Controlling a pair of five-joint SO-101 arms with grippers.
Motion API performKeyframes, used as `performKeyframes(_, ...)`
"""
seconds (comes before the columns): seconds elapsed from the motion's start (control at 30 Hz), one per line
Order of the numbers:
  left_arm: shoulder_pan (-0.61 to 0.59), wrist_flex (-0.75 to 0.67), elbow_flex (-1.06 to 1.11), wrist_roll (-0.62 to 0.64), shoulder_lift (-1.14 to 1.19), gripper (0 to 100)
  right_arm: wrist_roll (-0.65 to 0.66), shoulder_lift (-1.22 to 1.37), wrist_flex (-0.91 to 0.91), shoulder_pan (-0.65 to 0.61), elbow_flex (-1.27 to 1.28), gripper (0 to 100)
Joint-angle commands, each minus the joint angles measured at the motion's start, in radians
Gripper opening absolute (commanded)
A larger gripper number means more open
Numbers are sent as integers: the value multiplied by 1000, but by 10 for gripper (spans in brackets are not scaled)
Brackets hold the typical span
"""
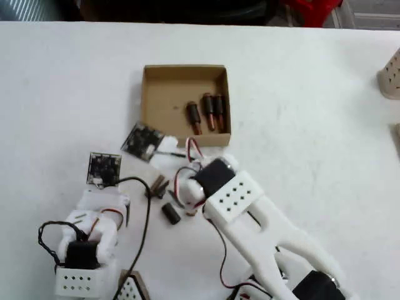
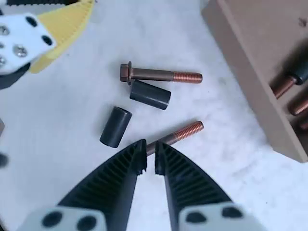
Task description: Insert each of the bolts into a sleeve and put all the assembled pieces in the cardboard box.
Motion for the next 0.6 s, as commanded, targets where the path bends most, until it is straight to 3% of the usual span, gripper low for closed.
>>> performKeyframes(0.0,-12,2,-2,-9,-8,24,97,-38,-61,-28,41,19)
performKeyframes(0.27,-12,2,-2,-9,-8,24,226,-38,-147,-51,124,162)
performKeyframes(0.4,-24,3,-2,-9,-8,24,252,-36,-202,-82,158,154)
performKeyframes(0.57,-154,-40,-2,-44,-8,24,250,-36,-295,-88,204,152)
